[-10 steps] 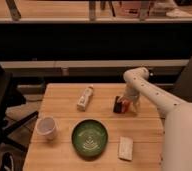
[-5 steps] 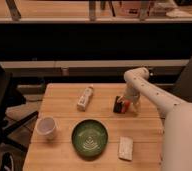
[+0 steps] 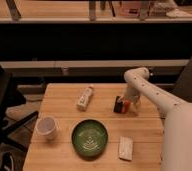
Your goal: Place the eraser in the ceramic cup
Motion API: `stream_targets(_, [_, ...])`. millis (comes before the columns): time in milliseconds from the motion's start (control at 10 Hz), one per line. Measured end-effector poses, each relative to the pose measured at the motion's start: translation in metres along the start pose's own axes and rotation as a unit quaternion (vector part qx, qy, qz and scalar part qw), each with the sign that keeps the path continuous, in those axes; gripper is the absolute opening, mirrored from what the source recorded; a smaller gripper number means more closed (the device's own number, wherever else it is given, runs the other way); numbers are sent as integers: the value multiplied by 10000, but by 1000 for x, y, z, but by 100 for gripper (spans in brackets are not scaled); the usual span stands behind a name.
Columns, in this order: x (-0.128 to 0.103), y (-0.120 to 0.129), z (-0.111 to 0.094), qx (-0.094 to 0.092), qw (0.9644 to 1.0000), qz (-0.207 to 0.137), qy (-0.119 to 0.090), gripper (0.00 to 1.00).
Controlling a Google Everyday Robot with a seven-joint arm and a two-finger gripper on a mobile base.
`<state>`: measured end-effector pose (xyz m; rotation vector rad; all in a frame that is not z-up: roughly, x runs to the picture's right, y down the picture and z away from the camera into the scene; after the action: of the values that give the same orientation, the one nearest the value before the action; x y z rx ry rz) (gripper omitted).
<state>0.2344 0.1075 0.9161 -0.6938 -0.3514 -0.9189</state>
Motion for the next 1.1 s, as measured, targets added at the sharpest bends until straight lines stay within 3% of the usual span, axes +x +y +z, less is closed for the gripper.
stream_targets(200, [3,-6,-14,-34,10000,-5,-24,80])
stream_targets(600, [8,-63,-48,35,9989,-247,-387,80])
stream_targets(1100, [-6,-87,-40,227,9942,-801,-674,80])
